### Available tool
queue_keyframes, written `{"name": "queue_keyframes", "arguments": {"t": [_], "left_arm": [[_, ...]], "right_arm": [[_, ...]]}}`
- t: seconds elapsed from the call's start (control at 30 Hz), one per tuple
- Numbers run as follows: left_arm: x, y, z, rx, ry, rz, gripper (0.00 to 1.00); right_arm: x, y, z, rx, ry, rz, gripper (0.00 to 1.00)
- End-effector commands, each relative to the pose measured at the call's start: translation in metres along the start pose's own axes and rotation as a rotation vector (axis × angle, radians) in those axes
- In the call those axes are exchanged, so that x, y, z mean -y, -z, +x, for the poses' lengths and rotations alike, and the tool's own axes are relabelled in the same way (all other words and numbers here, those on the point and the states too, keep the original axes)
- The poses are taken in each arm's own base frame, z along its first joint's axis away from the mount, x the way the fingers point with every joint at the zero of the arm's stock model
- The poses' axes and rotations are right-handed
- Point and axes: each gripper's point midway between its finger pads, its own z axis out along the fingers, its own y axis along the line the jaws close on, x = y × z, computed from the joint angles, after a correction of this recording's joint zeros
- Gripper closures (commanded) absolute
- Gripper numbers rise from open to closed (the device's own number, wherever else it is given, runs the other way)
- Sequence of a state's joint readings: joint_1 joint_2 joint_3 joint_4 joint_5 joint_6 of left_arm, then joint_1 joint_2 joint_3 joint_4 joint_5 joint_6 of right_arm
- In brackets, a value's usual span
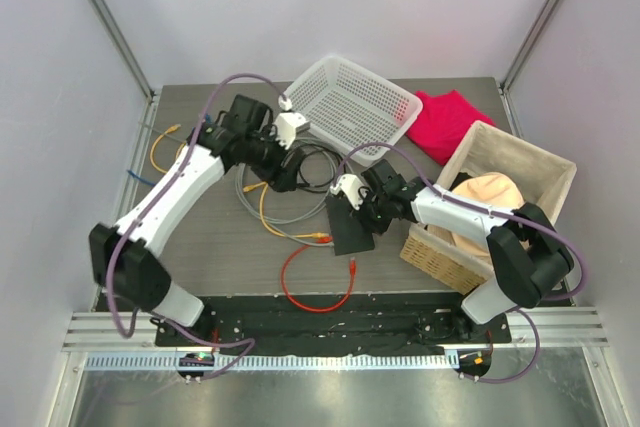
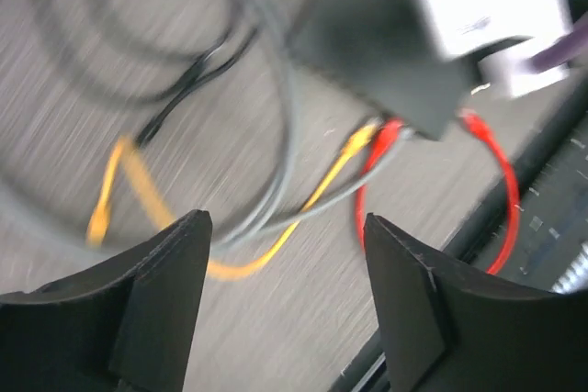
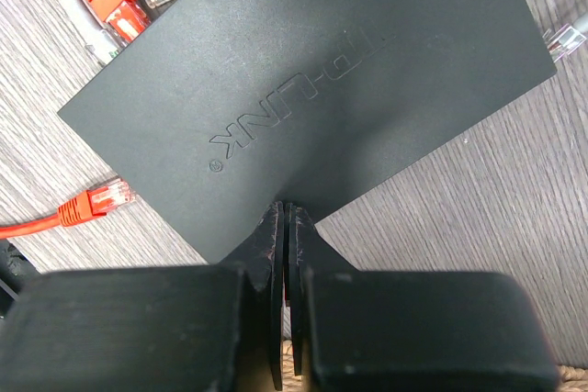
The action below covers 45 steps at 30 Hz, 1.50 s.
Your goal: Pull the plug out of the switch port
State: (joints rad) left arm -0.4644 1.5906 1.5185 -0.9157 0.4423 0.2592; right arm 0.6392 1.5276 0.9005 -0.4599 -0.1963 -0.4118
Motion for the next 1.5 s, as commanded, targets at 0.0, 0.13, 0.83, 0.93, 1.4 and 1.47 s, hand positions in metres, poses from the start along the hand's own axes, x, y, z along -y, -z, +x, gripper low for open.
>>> {"name": "queue_keyframes", "arguments": {"t": [0.0,0.13,0.83,0.93,1.4,1.47], "left_arm": [[-0.062,0.017,0.049,-0.020,0.266,-0.405,0.27],[-0.069,0.000,0.081,-0.047,0.409,-0.393,0.27],[-0.054,0.068,0.208,-0.534,-0.067,-0.208,1.00],[-0.115,0.108,0.232,-0.675,-0.273,-0.619,1.00],[-0.167,0.210,0.053,-0.022,-0.155,-1.195,1.00],[-0.178,0.216,0.037,-0.048,-0.233,-1.228,1.00]], "right_arm": [[-0.003,-0.010,0.028,-0.092,-0.018,-0.010,0.99],[-0.003,-0.014,0.024,-0.090,-0.023,-0.019,0.99],[0.001,-0.012,0.018,-0.083,0.007,0.000,0.99],[0.001,-0.014,0.017,-0.080,0.004,-0.003,0.99],[0.005,-0.017,0.006,-0.077,-0.003,-0.003,0.99],[0.006,-0.017,0.006,-0.079,0.000,0.001,0.99]]}}
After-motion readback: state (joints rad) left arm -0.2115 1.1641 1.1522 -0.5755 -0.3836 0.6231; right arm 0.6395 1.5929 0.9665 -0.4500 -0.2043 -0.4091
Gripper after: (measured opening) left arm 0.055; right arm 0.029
